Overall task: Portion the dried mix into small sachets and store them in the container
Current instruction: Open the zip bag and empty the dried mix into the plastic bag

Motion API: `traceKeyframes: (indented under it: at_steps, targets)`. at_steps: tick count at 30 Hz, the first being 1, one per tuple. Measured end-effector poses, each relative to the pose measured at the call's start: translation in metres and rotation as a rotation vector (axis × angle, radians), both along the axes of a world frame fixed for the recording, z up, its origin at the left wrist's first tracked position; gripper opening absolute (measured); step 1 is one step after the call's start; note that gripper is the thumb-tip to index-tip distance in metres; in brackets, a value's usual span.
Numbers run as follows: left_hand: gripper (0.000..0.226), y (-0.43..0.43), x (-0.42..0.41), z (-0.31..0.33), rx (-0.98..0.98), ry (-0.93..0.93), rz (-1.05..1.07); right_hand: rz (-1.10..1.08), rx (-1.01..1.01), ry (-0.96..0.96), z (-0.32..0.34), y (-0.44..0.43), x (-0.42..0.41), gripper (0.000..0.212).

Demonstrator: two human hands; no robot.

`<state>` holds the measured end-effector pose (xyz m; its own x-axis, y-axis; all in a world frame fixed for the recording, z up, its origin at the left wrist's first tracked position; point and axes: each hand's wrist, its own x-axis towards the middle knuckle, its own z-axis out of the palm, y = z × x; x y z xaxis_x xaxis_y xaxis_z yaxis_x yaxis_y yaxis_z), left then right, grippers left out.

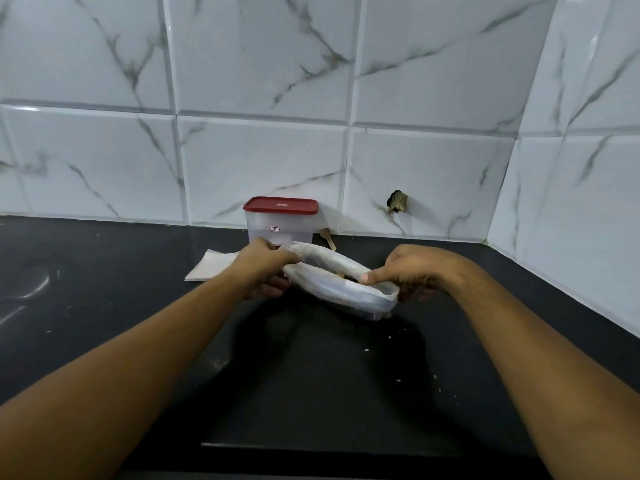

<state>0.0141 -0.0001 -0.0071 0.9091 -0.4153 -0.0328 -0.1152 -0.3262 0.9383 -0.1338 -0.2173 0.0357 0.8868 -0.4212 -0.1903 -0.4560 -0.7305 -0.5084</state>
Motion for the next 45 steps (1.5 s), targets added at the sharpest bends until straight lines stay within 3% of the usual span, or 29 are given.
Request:
traceKeyframes:
  at_steps: [3,7,13,19,23,26,28,35,45]
  targets:
    - [0.092,-0.016,-0.013,-0.008,-0.070,-0.010,0.018,0.014,-0.140,-0.114,-0.010,0.008,0.015,0.048]
    - [0.110,-0.044,-0.026,-0.014,-0.051,-0.070,0.041,0.044,-0.116,-0.326,-0.022,0.022,0.031,0.033]
    - [0.103,-0.051,-0.022,-0.016,-0.236,-0.064,-0.043,-0.083,0.072,-0.456,-0.035,0.010,0.040,0.016]
    - [0.054,-0.057,-0.004,-0.026,-0.255,0.005,-0.004,-0.173,0.229,-0.558,-0.055,-0.001,0.050,0.036]
    - [0.070,-0.062,0.015,-0.025,-0.121,-0.039,0.088,-0.136,0.280,-0.534,-0.060,-0.004,0.060,0.036]
    - [0.026,-0.070,0.037,-0.023,-0.187,0.081,0.048,-0.133,0.315,-0.532,-0.057,-0.005,0.067,0.035]
    - [0.012,-0.076,0.048,-0.023,-0.232,0.192,0.025,-0.150,0.322,-0.545,-0.055,-0.005,0.073,0.034]
    - [0.020,-0.093,0.069,-0.024,-0.214,0.460,-0.075,-0.253,0.390,-0.621,-0.062,-0.014,0.081,0.031]
    - [0.036,-0.092,0.072,-0.025,-0.280,0.469,-0.172,-0.193,0.492,-0.650,-0.066,-0.008,0.077,0.032]
